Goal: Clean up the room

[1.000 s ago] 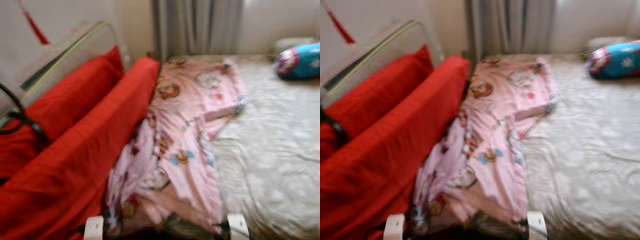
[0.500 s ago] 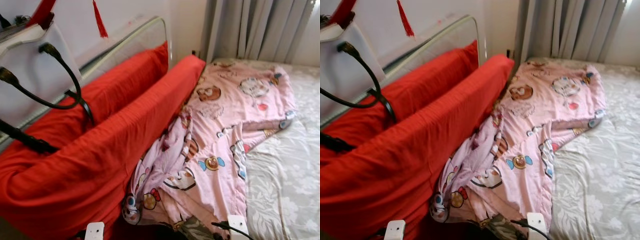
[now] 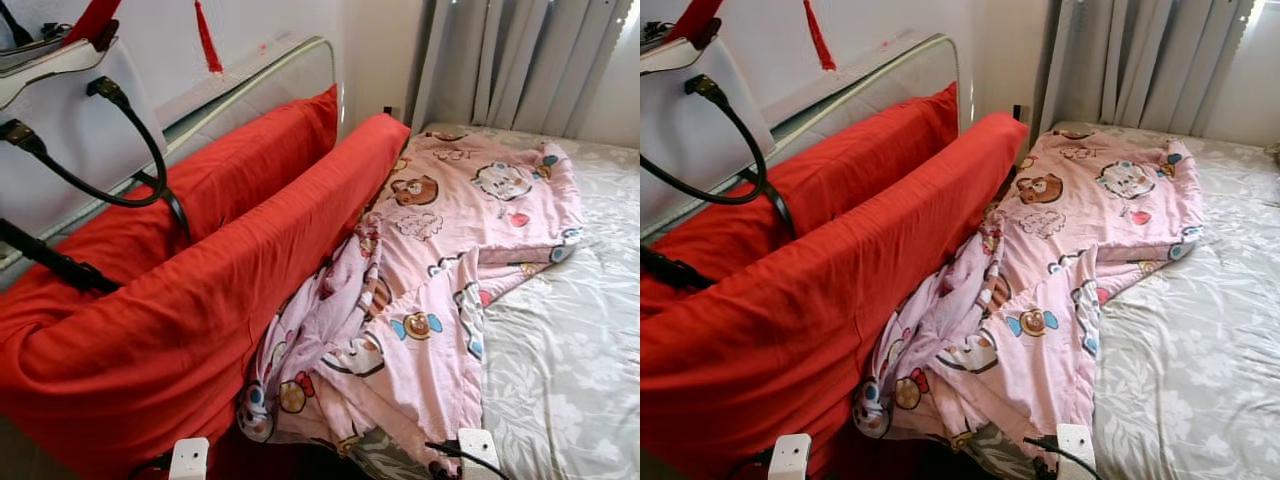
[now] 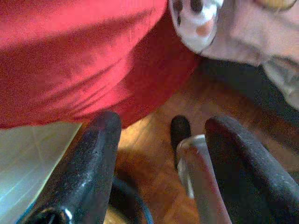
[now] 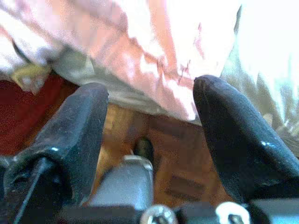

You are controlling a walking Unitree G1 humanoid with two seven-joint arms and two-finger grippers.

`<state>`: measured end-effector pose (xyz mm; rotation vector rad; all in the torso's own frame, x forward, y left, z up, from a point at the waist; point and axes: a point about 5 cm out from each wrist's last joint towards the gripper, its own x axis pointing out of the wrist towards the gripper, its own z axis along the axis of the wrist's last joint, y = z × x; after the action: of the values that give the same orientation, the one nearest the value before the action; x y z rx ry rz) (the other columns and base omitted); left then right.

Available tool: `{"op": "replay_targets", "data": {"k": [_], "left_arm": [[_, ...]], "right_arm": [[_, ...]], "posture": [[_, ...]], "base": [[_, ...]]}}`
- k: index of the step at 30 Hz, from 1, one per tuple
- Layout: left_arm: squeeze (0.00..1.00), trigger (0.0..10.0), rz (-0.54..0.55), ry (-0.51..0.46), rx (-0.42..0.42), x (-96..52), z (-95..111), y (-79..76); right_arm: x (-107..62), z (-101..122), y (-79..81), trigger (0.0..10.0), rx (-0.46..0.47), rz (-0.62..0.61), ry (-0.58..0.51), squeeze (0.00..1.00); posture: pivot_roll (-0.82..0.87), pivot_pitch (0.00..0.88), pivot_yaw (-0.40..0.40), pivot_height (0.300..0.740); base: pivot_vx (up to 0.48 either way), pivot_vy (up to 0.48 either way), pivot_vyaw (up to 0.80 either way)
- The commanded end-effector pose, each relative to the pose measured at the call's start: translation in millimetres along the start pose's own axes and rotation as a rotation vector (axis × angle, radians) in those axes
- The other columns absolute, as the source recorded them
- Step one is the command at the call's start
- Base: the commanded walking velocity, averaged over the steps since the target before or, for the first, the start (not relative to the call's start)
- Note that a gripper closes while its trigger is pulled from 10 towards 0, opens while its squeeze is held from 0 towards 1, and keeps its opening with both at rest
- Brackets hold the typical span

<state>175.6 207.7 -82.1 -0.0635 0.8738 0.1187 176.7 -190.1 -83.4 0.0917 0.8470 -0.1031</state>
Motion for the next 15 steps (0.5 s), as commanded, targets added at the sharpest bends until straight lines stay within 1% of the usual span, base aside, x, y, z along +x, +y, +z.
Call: {"op": "replay_targets", "data": {"k": [1,3,4,6,9,12,13,14,15], "left_arm": [[0.00,10.0,-0.011,-0.032,-0.050,-0.9,1,0.7],[0.00,10.0,-0.031,-0.056,-0.059,-1.1,3,-0.7],[0.00,10.0,-0.039,-0.074,-0.078,-1.2,4,-1.2],[0.00,10.0,-0.040,-0.080,-0.077,-1.3,4,-1.3],[0.00,10.0,-0.036,-0.099,-0.042,-1.6,6,-0.8],[0.00,10.0,-0.027,-0.107,-0.045,-1.9,6,-0.8],[0.00,10.0,-0.037,-0.226,-0.057,3.7,40,-7.0],[0.00,10.0,-0.044,-0.292,-0.063,5.2,57,-10.1],[0.00,10.0,-0.045,-0.299,-0.065,5.0,59,-10.2]], "right_arm": [[-1.4,-2,0.2,10.0,0.037,-0.002,-0.020,0.00],[-1.7,0,0.5,10.0,0.042,0.008,-0.049,0.00],[-1.8,2,1.1,10.0,0.051,0.017,-0.067,0.00],[-2.0,2,1.2,10.0,0.053,0.021,-0.076,0.00],[-2.5,5,1.7,10.0,0.055,0.036,-0.107,0.00],[-2.9,5,0.9,10.0,0.061,0.040,-0.116,0.00],[7.7,53,11.6,10.0,0.047,0.064,-0.242,0.00],[10.3,74,16.2,10.0,0.042,0.074,-0.296,0.00],[10.3,74,15.9,10.0,0.042,0.073,-0.296,0.00]], "posture": [[-0.06,0.000,0.063,0.740],[-0.05,0.000,0.061,0.740],[-0.05,0.000,0.061,0.740],[-0.04,0.000,0.056,0.740],[-0.04,0.000,0.054,0.740],[-0.03,0.000,0.046,0.740],[-0.03,0.000,0.044,0.740],[-0.03,0.000,0.042,0.740],[-0.03,0.000,0.042,0.740]], "base": [[0.000,0.000,0.00],[0.000,0.000,0.00],[0.000,0.000,0.00],[0.000,0.000,0.00],[0.000,0.000,0.00],[0.000,0.000,0.00],[0.000,0.000,0.00],[0.000,0.000,0.00],[0.000,0.000,0.00]]}}
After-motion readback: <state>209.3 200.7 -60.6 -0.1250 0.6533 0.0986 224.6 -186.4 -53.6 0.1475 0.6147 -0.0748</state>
